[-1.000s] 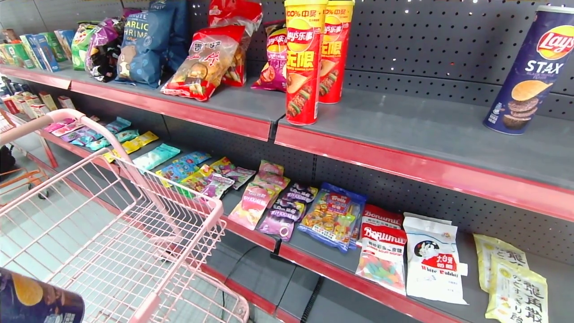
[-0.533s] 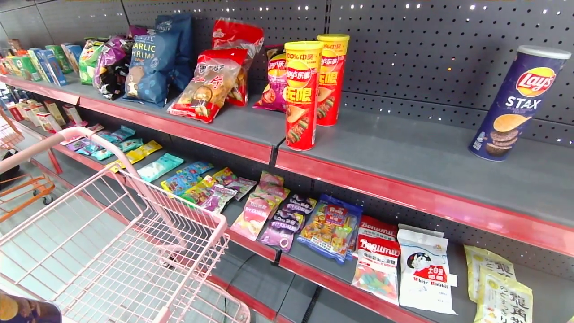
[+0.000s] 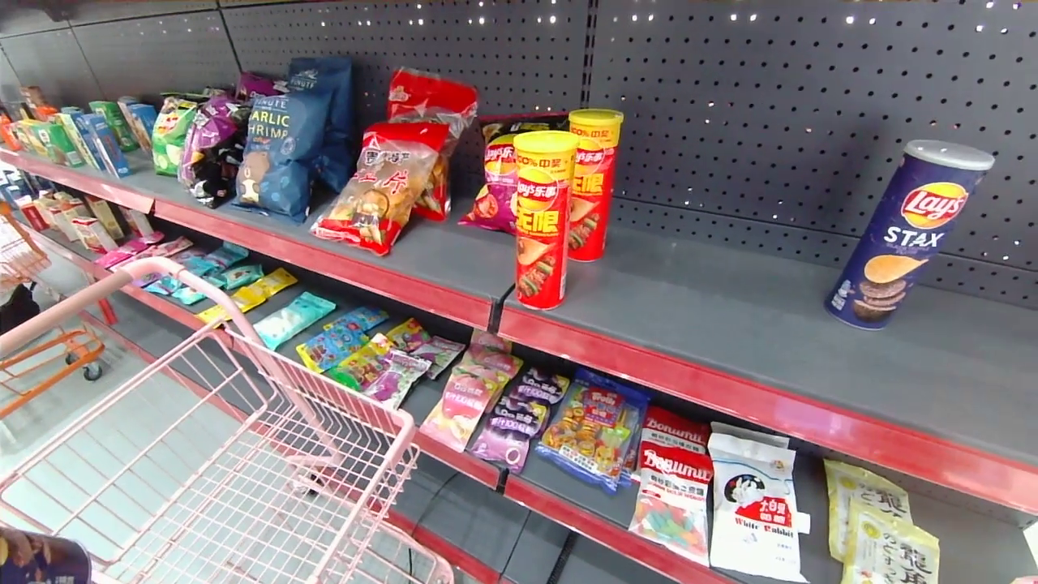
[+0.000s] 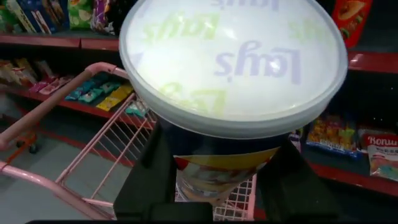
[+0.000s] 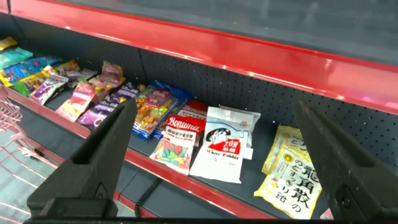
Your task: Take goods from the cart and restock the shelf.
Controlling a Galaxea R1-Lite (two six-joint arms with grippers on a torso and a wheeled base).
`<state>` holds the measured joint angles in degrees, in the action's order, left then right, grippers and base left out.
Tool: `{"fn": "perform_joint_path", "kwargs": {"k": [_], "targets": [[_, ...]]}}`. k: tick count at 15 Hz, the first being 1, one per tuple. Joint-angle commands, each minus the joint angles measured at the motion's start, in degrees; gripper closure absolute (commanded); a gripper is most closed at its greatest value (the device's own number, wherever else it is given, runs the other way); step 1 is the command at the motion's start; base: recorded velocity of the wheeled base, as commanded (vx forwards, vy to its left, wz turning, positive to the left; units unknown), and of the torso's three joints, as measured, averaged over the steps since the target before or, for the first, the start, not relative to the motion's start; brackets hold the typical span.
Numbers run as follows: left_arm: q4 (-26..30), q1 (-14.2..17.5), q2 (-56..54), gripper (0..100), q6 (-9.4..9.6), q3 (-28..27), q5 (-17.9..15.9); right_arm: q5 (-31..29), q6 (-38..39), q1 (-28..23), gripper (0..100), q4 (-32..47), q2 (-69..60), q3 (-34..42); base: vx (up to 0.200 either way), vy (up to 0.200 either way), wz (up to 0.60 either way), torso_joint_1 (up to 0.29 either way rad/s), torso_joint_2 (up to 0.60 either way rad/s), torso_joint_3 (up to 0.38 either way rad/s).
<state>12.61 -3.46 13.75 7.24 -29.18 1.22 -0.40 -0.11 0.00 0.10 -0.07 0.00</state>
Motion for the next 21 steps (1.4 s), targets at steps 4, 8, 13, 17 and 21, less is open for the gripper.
{"fn": "perform_joint_path", "kwargs": {"k": [4, 8, 13, 17, 21], "targets": [[0.23, 0.03, 3.04, 100, 2.51, -0.96, 0.10, -0.04, 0.11, 0.00, 0, -0.01, 0.07, 0.00, 0.000, 0.000, -0.60, 0.013, -0.02, -0.012], [0.14, 0.03, 3.39, 100, 4.89, -1.31, 0.10, -0.04, 0.02, -0.09, 0, -0.01, 0.07, 0.00, 0.000, 0.000, -0.60, 0.006, 0.00, -0.002], [0.14, 0.03, 3.48, 100, 6.73, -1.75, 1.51, 0.05, -0.07, 0.00, 0, -0.01, 0.07, 0.00, 0.080, 0.000, 0.00, 0.000, 0.00, -0.001], [0.14, -0.05, 2.95, 100, 6.82, -2.02, 0.54, 0.05, -0.07, 0.00, 0, -0.01, 0.07, 0.00, 0.100, 0.000, 0.00, -0.005, -0.01, 0.001], [0.75, -0.32, -1.80, 100, 6.56, -1.14, -3.68, 0.49, -0.86, 0.00, 0, -0.01, 0.07, 0.00, 0.000, 0.000, 0.00, 0.000, 0.00, 0.000]]}}
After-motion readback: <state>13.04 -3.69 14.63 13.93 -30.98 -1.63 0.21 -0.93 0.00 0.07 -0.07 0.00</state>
